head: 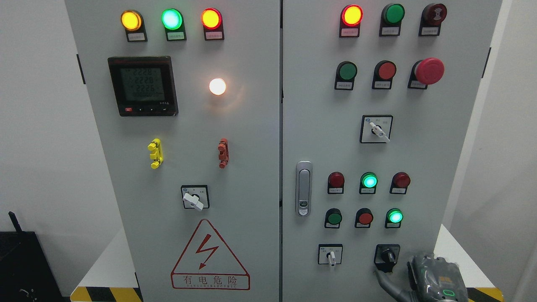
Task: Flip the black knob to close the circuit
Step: 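Grip the black knob with the right hand and twist it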
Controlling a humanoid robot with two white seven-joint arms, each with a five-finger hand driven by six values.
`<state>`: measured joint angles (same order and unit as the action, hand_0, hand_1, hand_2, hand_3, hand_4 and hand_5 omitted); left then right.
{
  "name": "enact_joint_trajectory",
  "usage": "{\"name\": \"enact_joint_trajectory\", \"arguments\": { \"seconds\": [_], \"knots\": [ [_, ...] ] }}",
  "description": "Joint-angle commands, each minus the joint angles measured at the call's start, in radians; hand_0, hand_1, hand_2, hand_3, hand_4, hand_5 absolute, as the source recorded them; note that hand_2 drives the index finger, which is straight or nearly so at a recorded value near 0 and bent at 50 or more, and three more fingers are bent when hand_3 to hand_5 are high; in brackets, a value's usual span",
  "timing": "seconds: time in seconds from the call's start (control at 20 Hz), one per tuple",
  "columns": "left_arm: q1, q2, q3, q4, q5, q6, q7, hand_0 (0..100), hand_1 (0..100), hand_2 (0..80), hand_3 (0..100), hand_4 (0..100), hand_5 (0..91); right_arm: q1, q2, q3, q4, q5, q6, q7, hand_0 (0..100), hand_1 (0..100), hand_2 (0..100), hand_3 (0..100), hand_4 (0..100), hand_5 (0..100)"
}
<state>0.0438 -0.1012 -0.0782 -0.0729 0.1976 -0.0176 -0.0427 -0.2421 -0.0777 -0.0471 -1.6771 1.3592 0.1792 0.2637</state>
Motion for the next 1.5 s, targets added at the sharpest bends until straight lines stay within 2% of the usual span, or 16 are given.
{"name": "enact_joint_trajectory", "arguments": {
  "seconds": [0.0, 0.75, 1.05, 1.25, 1.45],
  "knots": [
    [-0.001, 0.0, 0.0, -0.001, 0.0, -0.001, 0.0, 12, 56, 0.0, 0, 0, 0.0, -0.013, -0.016, -0.02, 0.028, -0.009, 0.005, 0.0, 0, 0, 93, 100, 87, 80],
    [0.001, 0.0, 0.0, 0.001, -0.003, -0.001, 0.0, 12, 56, 0.0, 0, 0, 0.0, -0.039, -0.014, -0.025, 0.036, -0.011, 0.034, 0.002, 0, 0, 93, 100, 87, 80],
    [0.001, 0.0, 0.0, 0.001, 0.0, -0.001, 0.0, 12, 56, 0.0, 0, 0, 0.0, -0.036, -0.02, -0.045, 0.033, -0.025, 0.034, 0.003, 0, 0, 93, 100, 87, 80],
    [0.001, 0.0, 0.0, 0.001, 0.0, -0.001, 0.0, 12, 56, 0.0, 0, 0, 0.0, -0.034, -0.037, -0.046, 0.031, -0.052, 0.036, 0.002, 0, 0, 93, 100, 87, 80],
    [-0.001, 0.0, 0.0, 0.001, 0.0, -0.001, 0.0, 12, 56, 0.0, 0, 0, 0.0, -0.026, -0.037, -0.037, 0.025, -0.054, 0.036, 0.0, 0, 0, 93, 100, 87, 80]
  ]
}}
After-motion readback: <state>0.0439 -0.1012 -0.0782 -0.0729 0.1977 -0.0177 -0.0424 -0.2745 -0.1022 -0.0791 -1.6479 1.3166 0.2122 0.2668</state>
